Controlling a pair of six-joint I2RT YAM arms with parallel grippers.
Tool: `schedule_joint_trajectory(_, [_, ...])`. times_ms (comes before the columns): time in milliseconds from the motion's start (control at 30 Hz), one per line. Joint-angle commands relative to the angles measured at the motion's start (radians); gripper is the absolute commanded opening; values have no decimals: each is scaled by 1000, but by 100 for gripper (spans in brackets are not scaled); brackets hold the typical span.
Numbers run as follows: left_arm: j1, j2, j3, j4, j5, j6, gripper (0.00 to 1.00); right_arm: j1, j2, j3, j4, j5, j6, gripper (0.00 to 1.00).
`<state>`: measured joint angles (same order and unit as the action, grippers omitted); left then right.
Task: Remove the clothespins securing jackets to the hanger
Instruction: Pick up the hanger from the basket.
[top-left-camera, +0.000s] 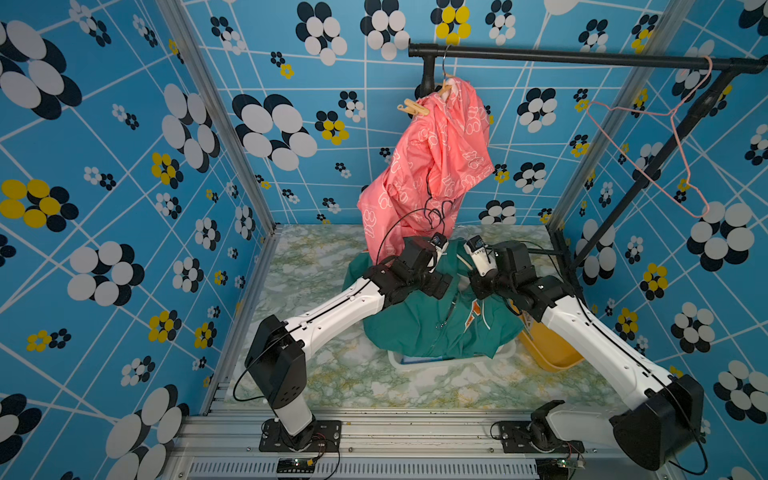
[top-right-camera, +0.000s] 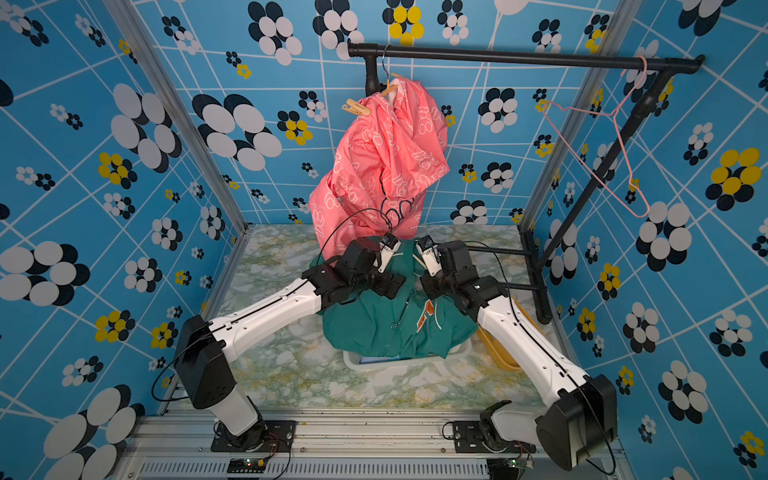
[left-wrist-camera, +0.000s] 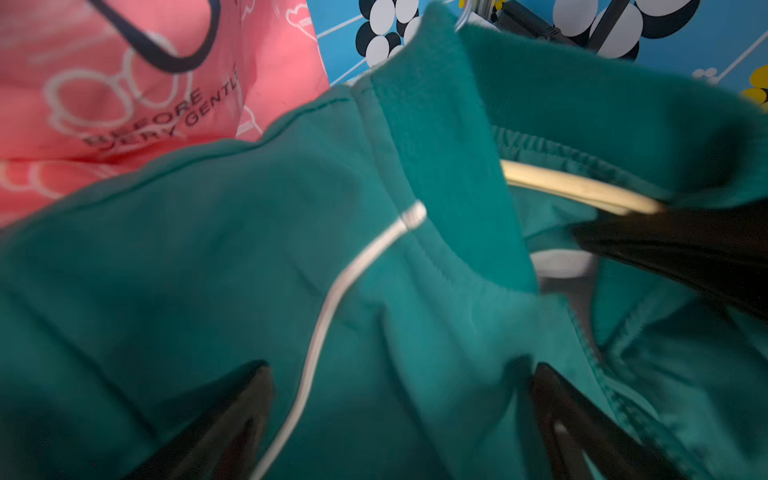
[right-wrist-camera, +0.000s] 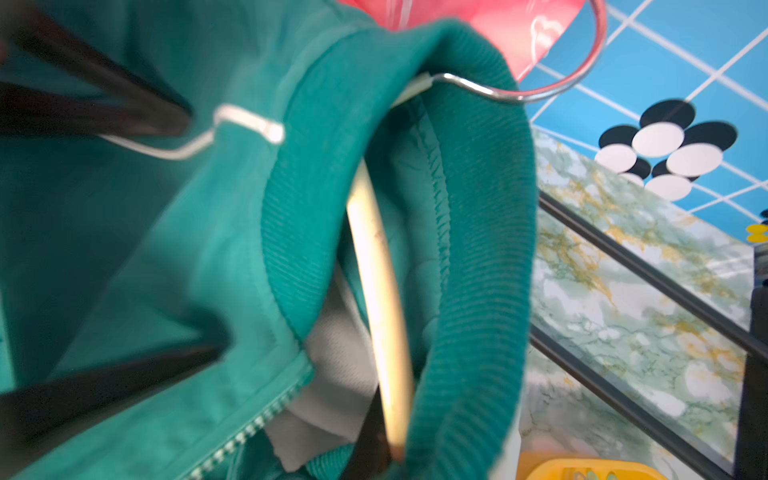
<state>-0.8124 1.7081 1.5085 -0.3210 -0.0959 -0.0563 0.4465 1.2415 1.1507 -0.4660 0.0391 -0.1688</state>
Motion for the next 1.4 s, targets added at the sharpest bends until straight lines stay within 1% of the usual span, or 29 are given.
schedule_joint_trajectory(0, [-42, 0, 49, 50, -67, 46, 98, 2, -63, -12, 24, -53, 8, 5])
schedule_joint_trajectory(167, [-90, -78, -25, 161, -125, 102, 97, 4, -96, -22, 2, -49, 1, 5])
schedule_joint_trajectory(267, [-95, -119, -36, 161, -146, 135, 95, 3, -118, -25, -2, -60, -8, 5])
schedule_joint_trajectory(333, [-95, -132, -27, 145, -183, 176, 95, 6, -137, -27, -2, -80, -13, 5])
schedule_joint_trajectory(400, [-94, -137, -16, 125, -200, 247, 95, 6, -162, -31, -3, -106, -19, 6])
schedule_joint_trajectory(467, [-94, -142, -14, 107, -191, 370, 97, 6, -187, -32, -15, -125, -30, 6])
schedule_joint_trajectory(567, [-81, -158, -24, 82, -118, 529, 97, 6, -221, -28, -45, -147, -44, 7])
schedule_joint_trajectory(600, [-75, -158, -20, 75, -108, 557, 97, 6, -231, -28, -50, -155, -48, 7])
schedule_joint_trajectory(767, [-65, -163, 9, 100, -168, 658, 98, 7, -257, -31, -71, -177, -60, 9])
schedule_joint_trajectory(1000, [-31, -182, 52, 81, -121, 700, 98, 38, -199, 15, -135, -167, -86, 10])
schedule_joint_trajectory(1167, [-6, -200, 87, 43, -36, 697, 98, 69, -181, 26, -146, -109, -98, 10])
schedule_joint_trajectory(1200, [-2, -210, 91, 36, -10, 682, 98, 70, -183, 26, -147, -102, -98, 10])
schedule_joint_trajectory(1267, [13, -245, 97, 2, 98, 627, 98, 70, -187, 25, -145, -85, -99, 10])
schedule_joint_trajectory(1367, [38, -293, 98, -26, 230, 551, 100, 70, -192, 26, -147, -82, -101, 10])
